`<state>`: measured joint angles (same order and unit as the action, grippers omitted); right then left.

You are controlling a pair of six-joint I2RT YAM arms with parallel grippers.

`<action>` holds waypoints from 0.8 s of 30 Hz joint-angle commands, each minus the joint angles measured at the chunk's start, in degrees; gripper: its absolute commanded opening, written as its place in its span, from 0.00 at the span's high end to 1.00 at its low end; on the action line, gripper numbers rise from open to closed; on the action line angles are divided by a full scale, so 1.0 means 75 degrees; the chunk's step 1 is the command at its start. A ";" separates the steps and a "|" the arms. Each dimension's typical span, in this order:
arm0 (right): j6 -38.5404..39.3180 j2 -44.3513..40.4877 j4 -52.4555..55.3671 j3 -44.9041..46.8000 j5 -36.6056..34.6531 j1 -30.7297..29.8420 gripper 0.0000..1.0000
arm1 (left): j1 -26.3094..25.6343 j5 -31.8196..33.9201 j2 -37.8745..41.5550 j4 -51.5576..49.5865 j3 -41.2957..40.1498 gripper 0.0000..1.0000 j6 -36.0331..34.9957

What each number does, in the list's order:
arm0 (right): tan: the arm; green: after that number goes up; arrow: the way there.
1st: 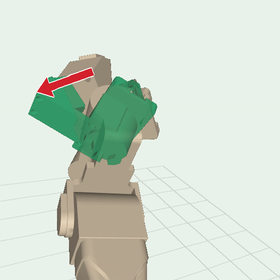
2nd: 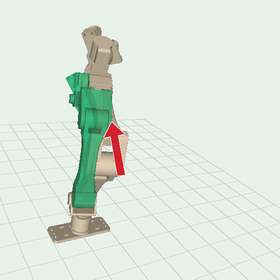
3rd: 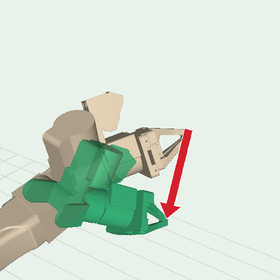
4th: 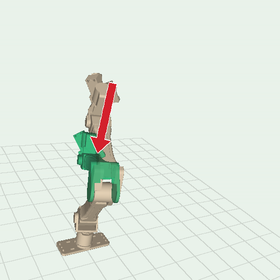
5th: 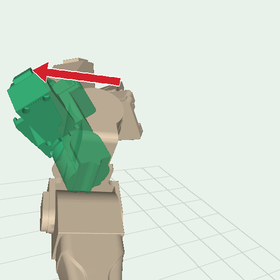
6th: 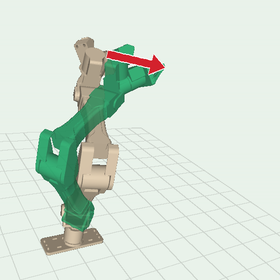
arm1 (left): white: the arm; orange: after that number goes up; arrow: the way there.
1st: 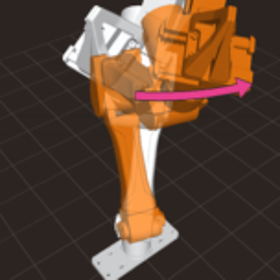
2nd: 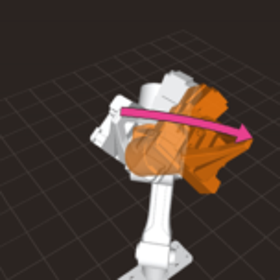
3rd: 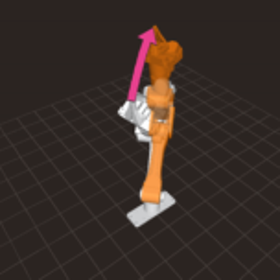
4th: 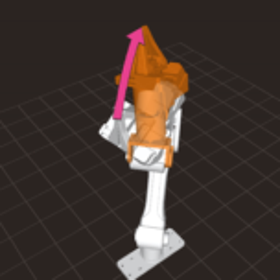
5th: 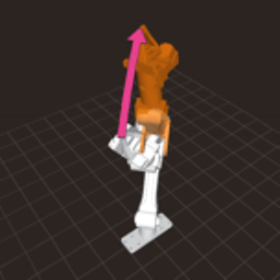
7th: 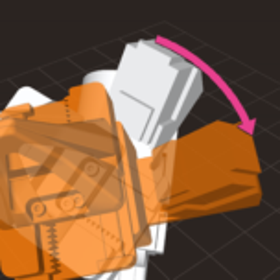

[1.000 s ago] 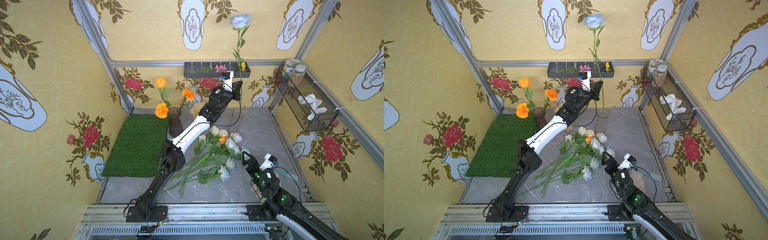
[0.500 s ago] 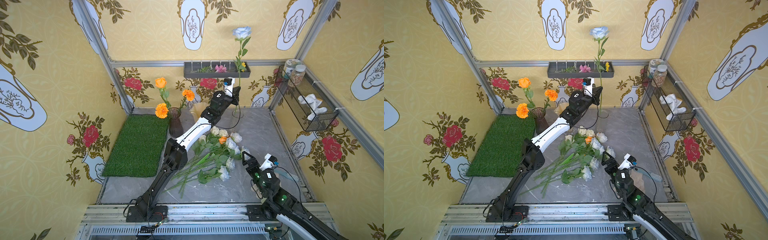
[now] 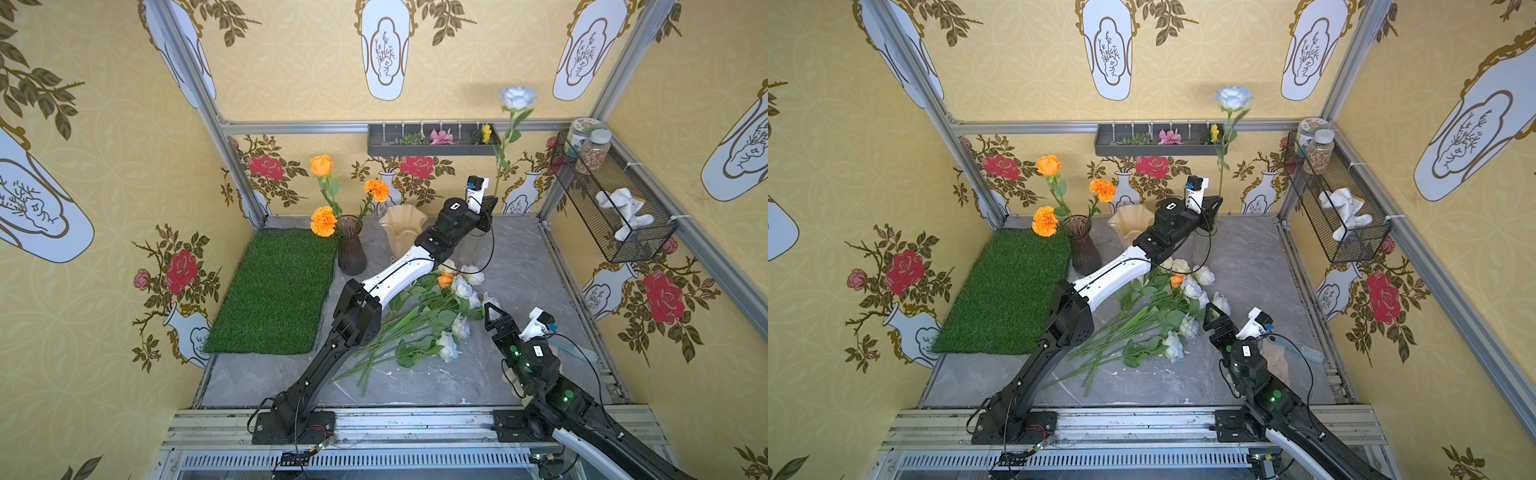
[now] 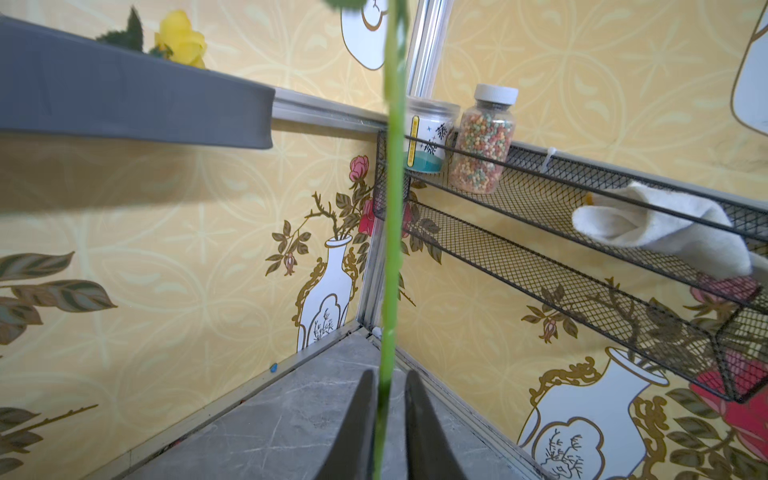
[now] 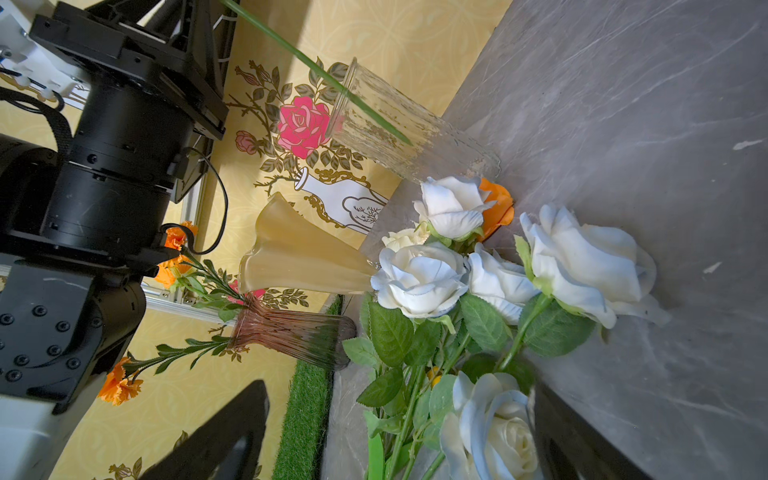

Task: Arrange the flowers in different vases according to their colors
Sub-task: Insert the flower into the vase.

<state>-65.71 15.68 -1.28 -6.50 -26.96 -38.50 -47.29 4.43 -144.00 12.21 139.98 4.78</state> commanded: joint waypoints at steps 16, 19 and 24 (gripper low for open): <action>0.0088 0.0028 -0.0067 -0.0139 0.0111 0.0001 0.03 | -0.0602 0.0851 0.2574 0.0611 -0.2754 0.42 -0.0490; 0.0122 0.0110 -0.0019 -0.0221 0.0149 0.0000 0.03 | -0.0721 0.1046 0.3381 0.0729 -0.3695 0.39 -0.0496; 0.0115 0.0366 0.0116 -0.0388 0.0289 -0.0004 0.03 | -0.0922 0.1530 0.5059 0.0674 -0.5594 0.32 -0.0456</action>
<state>-65.69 17.69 -0.21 -8.49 -25.56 -38.54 -53.69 12.67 -110.24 15.38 102.94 1.56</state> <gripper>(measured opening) 0.973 0.671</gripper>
